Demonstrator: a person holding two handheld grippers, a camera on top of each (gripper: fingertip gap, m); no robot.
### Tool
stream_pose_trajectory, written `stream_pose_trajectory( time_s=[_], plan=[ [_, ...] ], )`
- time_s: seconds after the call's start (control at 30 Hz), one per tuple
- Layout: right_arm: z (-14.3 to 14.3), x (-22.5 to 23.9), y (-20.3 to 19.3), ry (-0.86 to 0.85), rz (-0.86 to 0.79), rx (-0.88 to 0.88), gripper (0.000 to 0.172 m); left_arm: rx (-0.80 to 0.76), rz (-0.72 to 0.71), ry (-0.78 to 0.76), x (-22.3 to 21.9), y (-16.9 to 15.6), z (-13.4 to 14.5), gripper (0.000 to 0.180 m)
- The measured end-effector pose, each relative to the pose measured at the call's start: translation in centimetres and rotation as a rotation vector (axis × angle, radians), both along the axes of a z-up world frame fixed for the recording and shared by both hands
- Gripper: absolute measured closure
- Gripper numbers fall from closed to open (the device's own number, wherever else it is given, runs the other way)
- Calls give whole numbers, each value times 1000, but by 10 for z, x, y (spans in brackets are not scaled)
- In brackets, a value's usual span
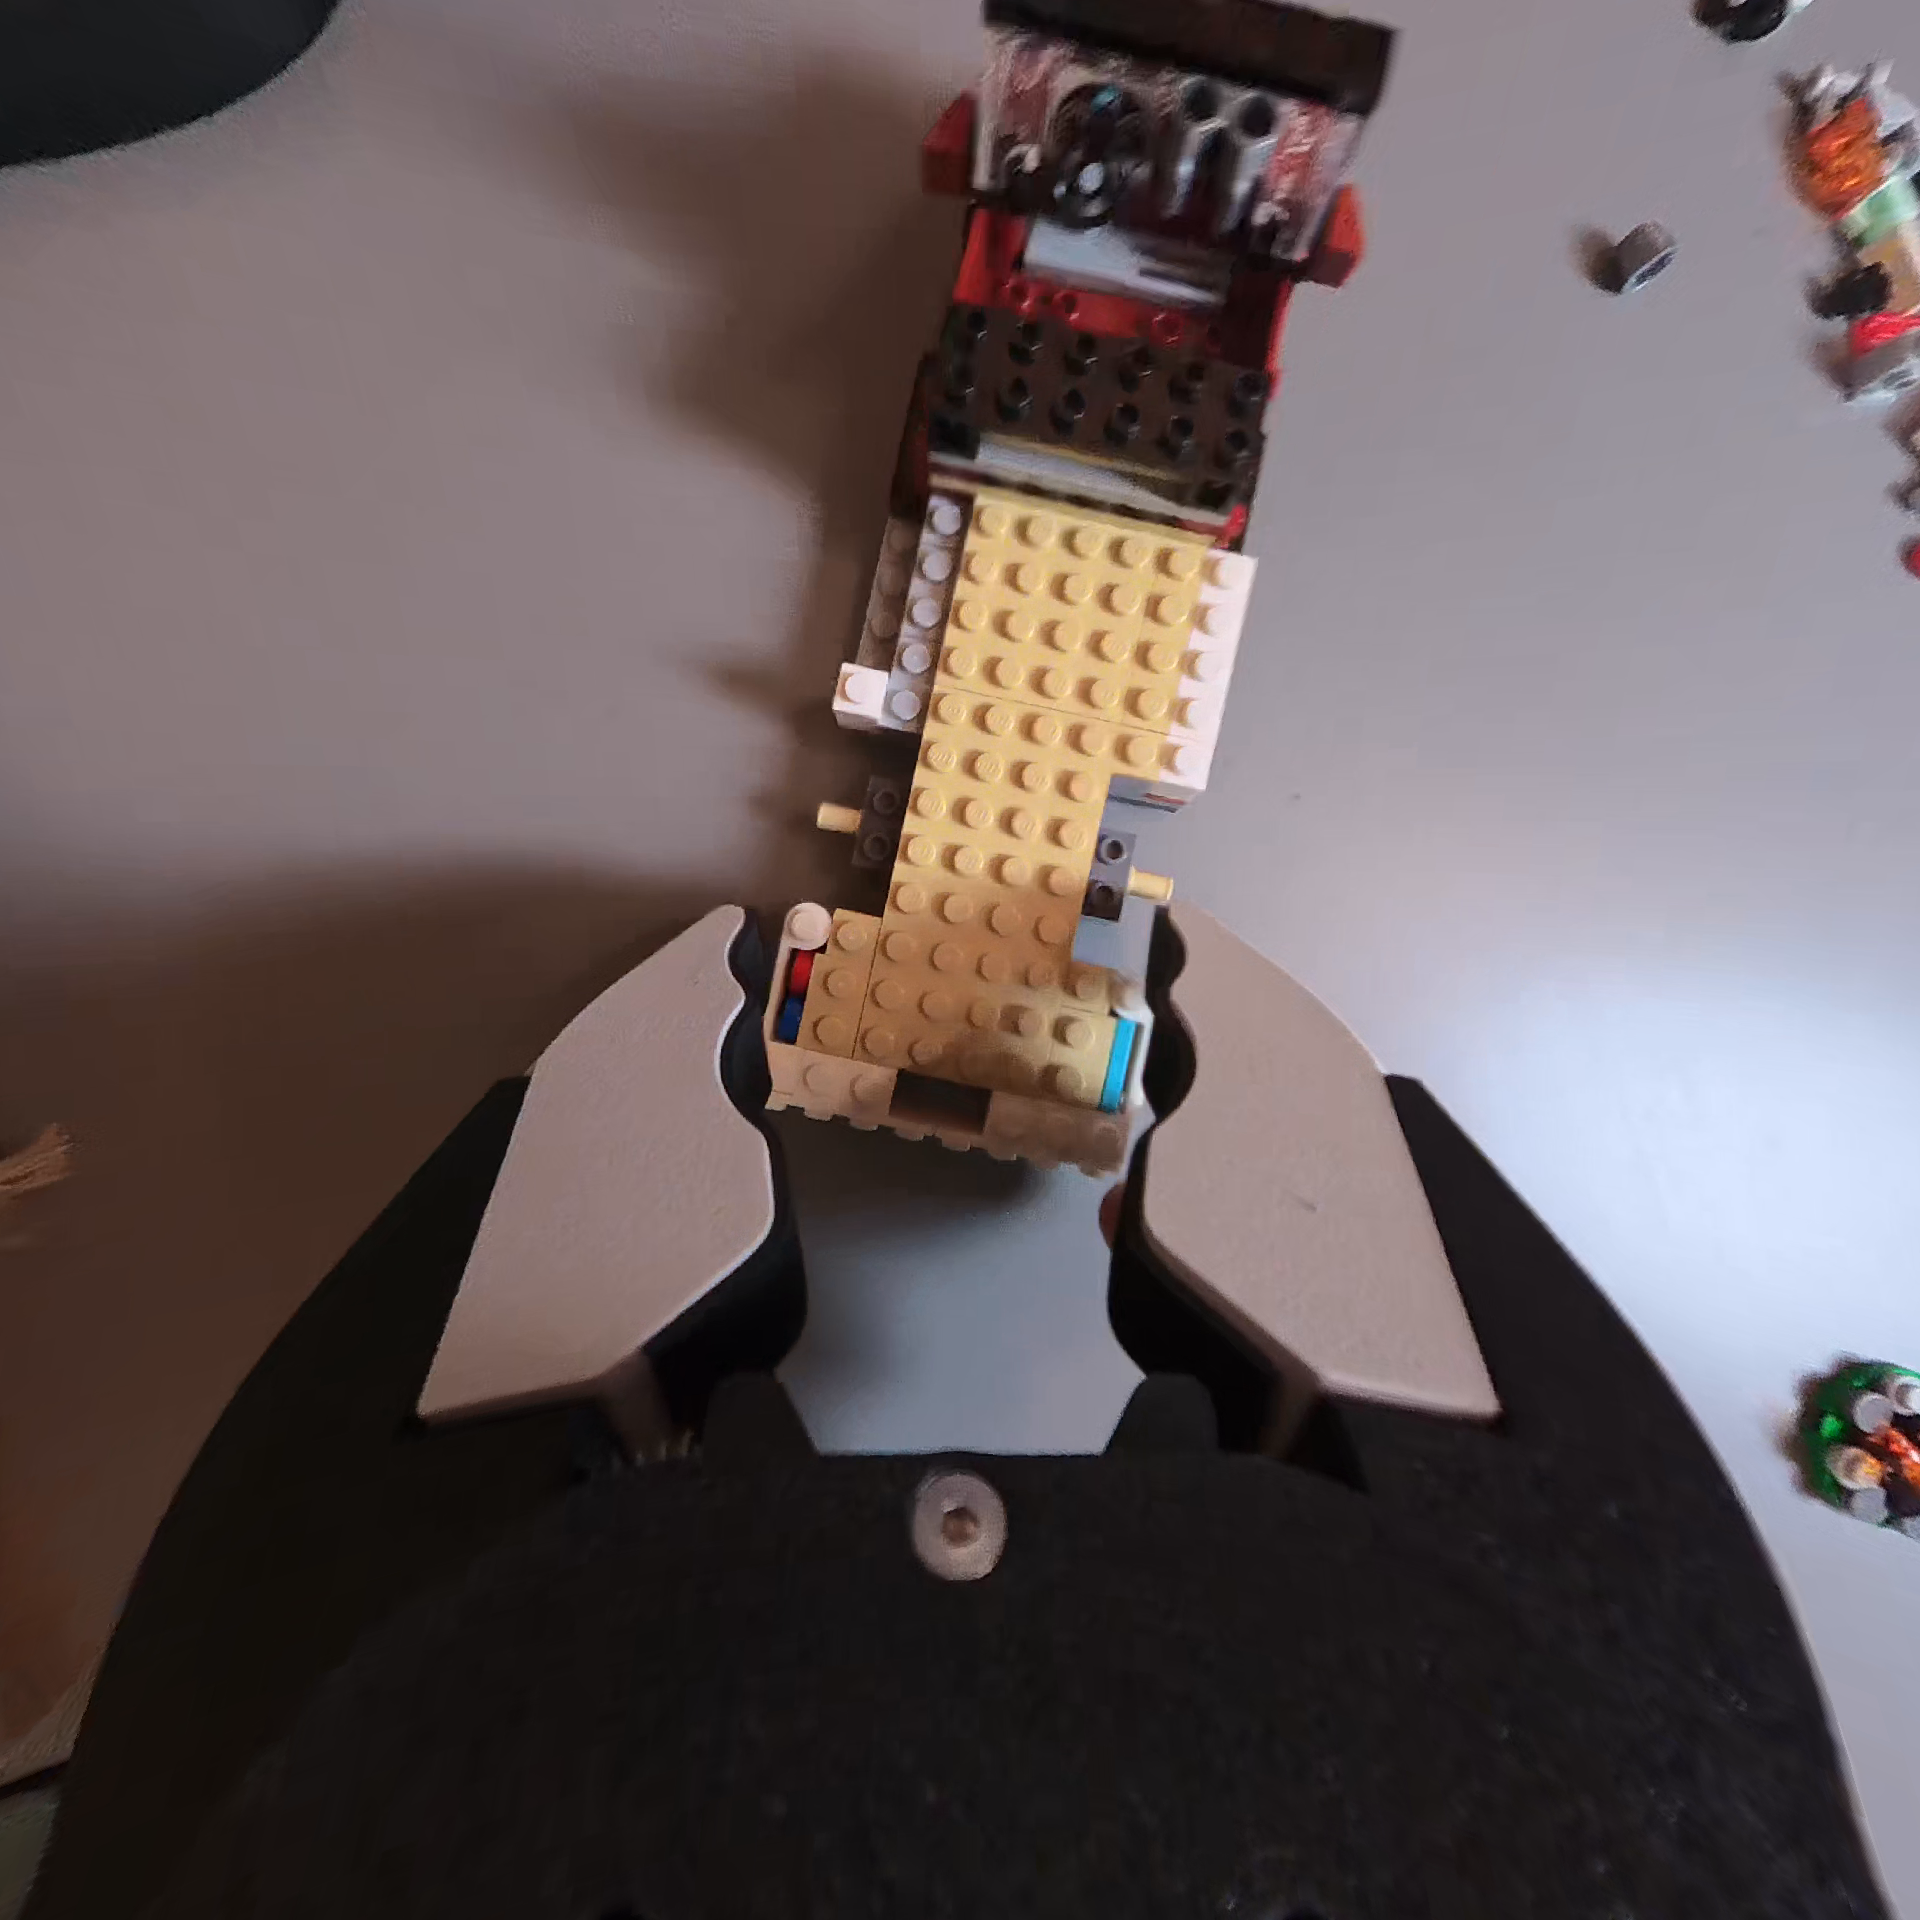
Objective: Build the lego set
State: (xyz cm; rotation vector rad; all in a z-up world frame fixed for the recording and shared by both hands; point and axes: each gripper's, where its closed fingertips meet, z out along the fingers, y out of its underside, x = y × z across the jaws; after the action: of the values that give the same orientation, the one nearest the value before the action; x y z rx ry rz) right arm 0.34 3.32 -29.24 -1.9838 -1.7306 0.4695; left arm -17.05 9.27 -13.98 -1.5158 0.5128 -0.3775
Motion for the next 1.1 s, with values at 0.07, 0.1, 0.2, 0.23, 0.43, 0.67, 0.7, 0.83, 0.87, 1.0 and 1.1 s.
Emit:
stream_pose_trajectory(
  time_s=[0.07, 0.1, 0.2, 0.23, 0.43, 0.67, 0.7, 0.83, 0.87, 1.0, 1.1],
  plan=[
    [14, -3, 4, 72, -9, -3, 95, 23, 11, 6, -1, 8, 5, 170],
    [25, -7, 9, 135, -13, 9, 95, 30, 15, 7, -1, 12, 7, 172],
    [66, -20, 38, 354, -69, 93, 101, 68, 42, 12, -1, 27, 14, 177],
    [81, -23, 52, 425, -94, 134, 105, 82, 50, 10, -1, 33, 17, 179],
    [169, -46, 155, 735, -266, 456, 139, 136, 131, -51, -12, 77, 43, 180],
    [245, -94, 259, 909, -376, 664, 172, 100, 174, -79, -21, 81, 6, 180],
    [252, -102, 272, 917, -384, 675, 172, 76, 201, -51, -24, 83, -6, 180],
    [267, -126, 322, 915, -435, 704, 172, 8, 207, -54, -25, 85, -32, 180],
    [267, -131, 331, 906, -449, 709, 172, 14, 208, -41, -25, 85, -34, 180],
    [268, -139, 357, 926, -499, 670, 172, 29, 188, 6, -17, 84, -40, 180],
    [267, -139, 366, 930, -519, 660, 172, 24, 176, 34, -13, 84, -45, 180]
  ],
)
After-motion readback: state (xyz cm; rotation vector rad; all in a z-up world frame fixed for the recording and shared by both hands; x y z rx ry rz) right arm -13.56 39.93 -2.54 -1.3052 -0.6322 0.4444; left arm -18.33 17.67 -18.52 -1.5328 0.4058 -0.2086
